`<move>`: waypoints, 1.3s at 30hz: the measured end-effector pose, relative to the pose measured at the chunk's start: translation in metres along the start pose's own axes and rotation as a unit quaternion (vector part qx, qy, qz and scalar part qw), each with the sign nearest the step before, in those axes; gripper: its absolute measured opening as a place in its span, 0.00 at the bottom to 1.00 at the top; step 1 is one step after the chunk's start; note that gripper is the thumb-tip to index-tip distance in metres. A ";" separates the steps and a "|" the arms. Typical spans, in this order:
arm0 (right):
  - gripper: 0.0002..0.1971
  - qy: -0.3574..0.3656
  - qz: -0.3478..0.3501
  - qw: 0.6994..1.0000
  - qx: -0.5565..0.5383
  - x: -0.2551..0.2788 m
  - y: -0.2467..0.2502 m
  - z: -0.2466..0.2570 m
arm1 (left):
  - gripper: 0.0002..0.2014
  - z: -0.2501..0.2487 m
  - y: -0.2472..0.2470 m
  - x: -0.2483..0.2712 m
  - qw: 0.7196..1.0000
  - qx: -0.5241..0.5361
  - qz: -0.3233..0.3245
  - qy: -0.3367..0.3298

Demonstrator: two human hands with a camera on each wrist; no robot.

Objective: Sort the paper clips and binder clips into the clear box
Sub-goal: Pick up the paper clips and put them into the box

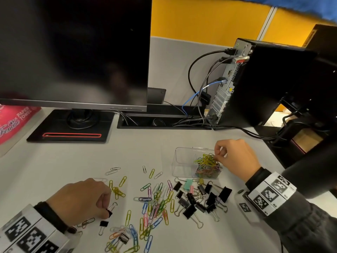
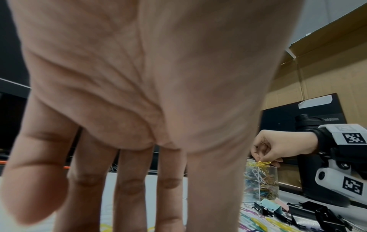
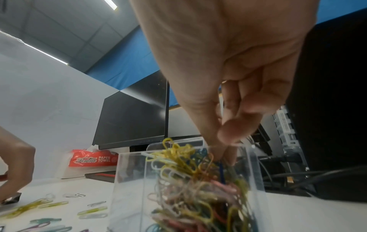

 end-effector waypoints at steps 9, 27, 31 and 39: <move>0.07 0.167 0.022 0.985 -0.037 0.007 0.017 0.022 | 0.09 -0.001 0.001 -0.001 1.000 -0.004 0.012 0.001; 0.12 0.196 0.097 0.973 -0.078 0.010 -0.006 -0.013 | 0.09 0.000 -0.001 -0.001 1.000 0.006 0.004 0.000; 0.14 0.193 0.110 0.972 -0.082 0.011 -0.003 -0.017 | 0.10 0.001 -0.002 -0.002 1.000 0.008 0.001 -0.003; 0.10 0.203 0.075 0.972 -0.092 0.015 -0.003 -0.016 | 0.10 0.001 -0.003 -0.003 1.000 0.004 0.000 -0.009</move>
Point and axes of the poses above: each hand's wrist, its own x-axis away from the middle knuckle, its own y-axis out of the back of the hand, z = x × y, the point moved 2 cm from there along -x, towards the middle knuckle
